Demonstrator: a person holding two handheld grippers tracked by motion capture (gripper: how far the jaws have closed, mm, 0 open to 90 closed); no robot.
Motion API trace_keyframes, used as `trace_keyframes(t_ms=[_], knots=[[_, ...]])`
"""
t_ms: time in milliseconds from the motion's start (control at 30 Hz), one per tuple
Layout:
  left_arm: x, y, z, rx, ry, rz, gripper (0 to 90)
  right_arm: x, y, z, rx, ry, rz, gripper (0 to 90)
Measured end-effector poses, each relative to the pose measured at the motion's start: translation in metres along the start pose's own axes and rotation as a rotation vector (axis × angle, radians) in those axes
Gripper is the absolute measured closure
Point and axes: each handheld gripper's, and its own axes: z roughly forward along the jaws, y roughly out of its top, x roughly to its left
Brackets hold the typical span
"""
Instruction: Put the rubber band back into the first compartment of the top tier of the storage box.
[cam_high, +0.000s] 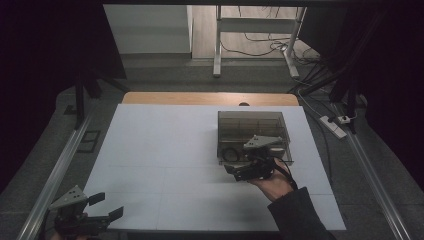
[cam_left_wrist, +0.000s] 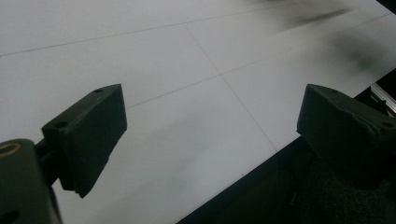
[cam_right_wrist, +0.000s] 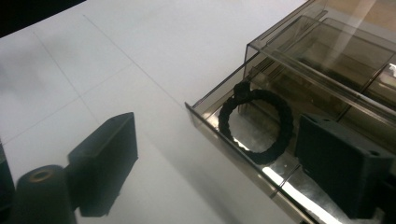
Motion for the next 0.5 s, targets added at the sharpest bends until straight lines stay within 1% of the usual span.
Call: trace_keyframes(t_ms=[200,433,500], knots=[[0.000,0.000,0.000,-0.002,-0.010,0.002,8.4,0.005,-0.005,-0.004,0.000,-0.022,-0.018,6.3],[0.000,0.000,0.000,-0.004,-0.017,0.010,7.6,0.006,-0.011,-0.008,-0.002,-0.012,-0.016,0.9],[0.000,0.000,-0.001,-0.007,-0.022,0.006,7.3,0.006,-0.015,-0.008,0.010,-0.008,-0.008,0.0]])
